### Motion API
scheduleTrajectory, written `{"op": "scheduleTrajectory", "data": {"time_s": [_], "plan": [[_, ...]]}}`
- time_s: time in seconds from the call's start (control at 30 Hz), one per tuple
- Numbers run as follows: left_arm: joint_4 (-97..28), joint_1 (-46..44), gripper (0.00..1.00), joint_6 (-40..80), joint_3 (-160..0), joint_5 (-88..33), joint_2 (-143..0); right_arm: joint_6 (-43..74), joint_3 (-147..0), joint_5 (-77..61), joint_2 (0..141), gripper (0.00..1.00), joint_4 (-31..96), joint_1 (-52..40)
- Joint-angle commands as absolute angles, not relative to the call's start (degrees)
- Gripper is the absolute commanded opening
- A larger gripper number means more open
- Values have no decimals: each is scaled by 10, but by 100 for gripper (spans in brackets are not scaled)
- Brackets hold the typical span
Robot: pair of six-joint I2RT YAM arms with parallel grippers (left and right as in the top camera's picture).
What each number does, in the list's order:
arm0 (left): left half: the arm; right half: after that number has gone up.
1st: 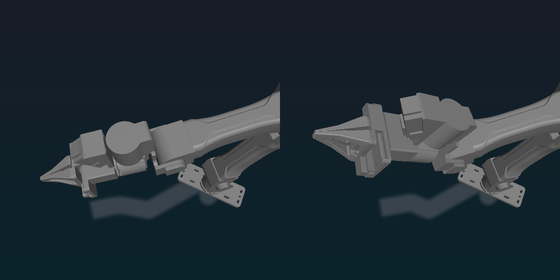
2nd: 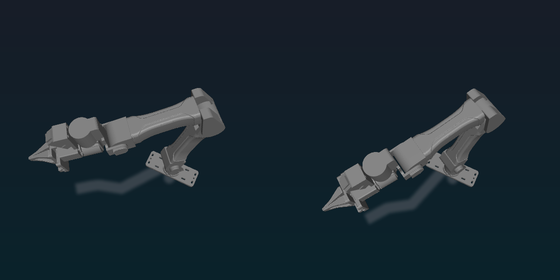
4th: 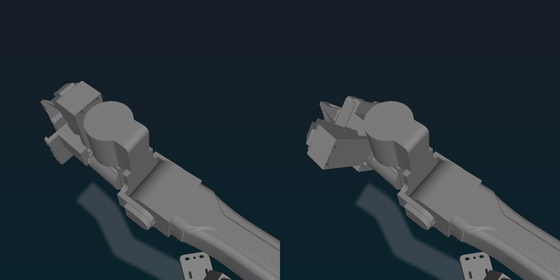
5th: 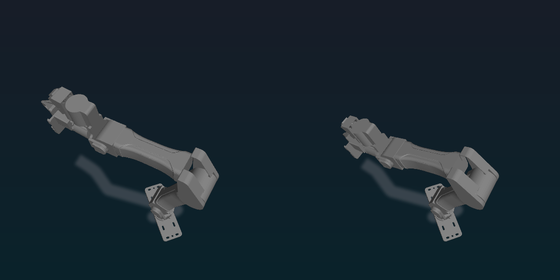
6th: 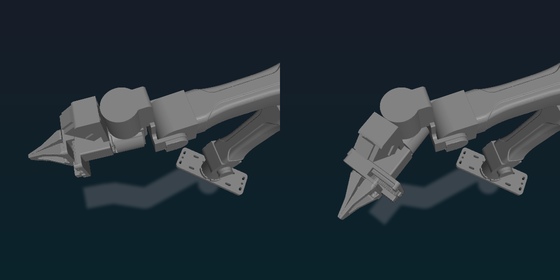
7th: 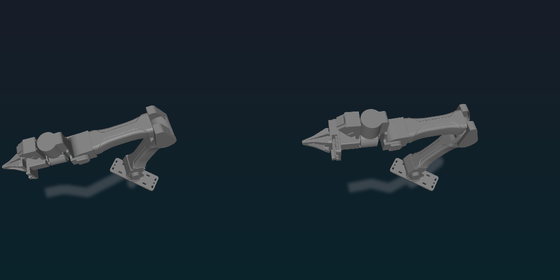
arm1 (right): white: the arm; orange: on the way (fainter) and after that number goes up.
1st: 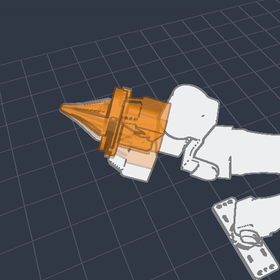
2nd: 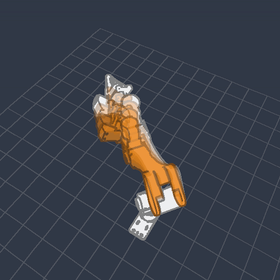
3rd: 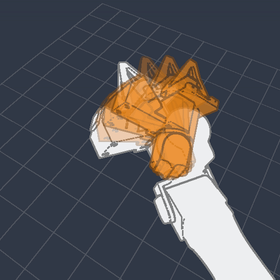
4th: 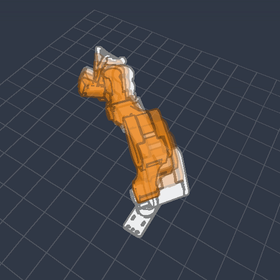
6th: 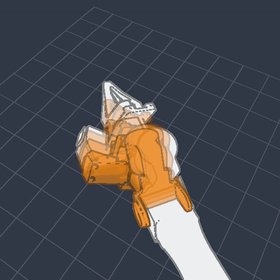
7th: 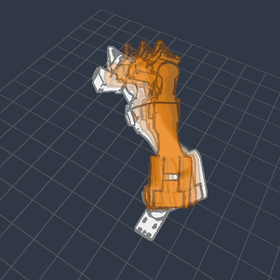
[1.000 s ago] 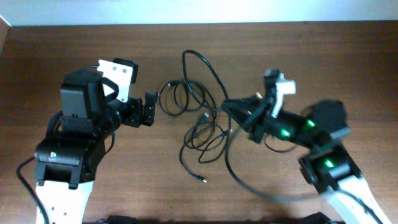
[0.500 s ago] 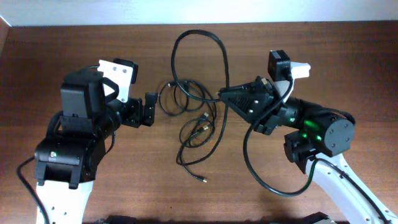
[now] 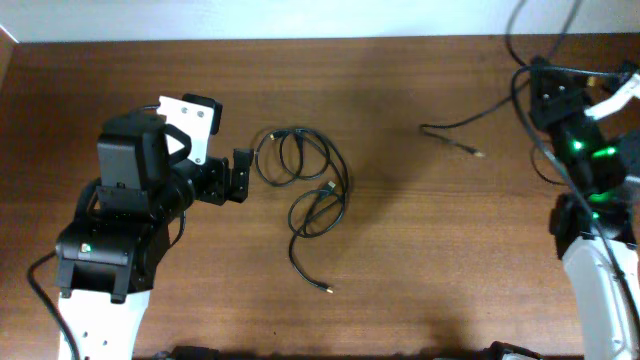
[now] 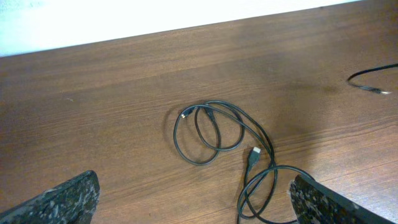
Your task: Untangle cables
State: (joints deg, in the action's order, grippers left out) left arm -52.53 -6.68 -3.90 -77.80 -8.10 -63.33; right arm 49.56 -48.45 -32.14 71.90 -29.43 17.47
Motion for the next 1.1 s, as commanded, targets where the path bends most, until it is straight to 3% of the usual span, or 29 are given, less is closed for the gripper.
{"op": "scheduleTrajectory", "data": {"time_s": [0.0, 0.13, 0.27, 0.53, 0.57, 0.63, 0.67, 0.83, 1.07], "plan": [[-524, -66, 99, -44, -780, -78, -633, 360, -518, -248, 715, 4, -180, 258], [-524, -66, 99, -44, -780, -78, -633, 185, -635, -74, 731, 4, -18, 347], [-524, -66, 99, -44, -780, -79, -633, 130, -754, 96, 819, 4, 56, 389], [-524, -66, 99, -44, -780, -79, -634, 116, -779, 55, 1070, 4, 134, 534], [-524, -66, 99, -44, -780, -78, -634, 116, -779, 43, 1089, 24, 147, 538], [-524, -66, 99, -44, -780, -79, -634, 116, -778, 14, 1101, 86, 163, 540], [-524, -66, 99, -44, -780, -78, -634, 116, -779, 2, 1101, 99, 164, 540], [-524, -66, 99, -44, -780, -78, -634, 140, -779, -80, 1062, 99, 222, 540], [-524, -66, 99, -44, -780, -78, -634, 230, -779, -116, 833, 99, 380, 540]]}}
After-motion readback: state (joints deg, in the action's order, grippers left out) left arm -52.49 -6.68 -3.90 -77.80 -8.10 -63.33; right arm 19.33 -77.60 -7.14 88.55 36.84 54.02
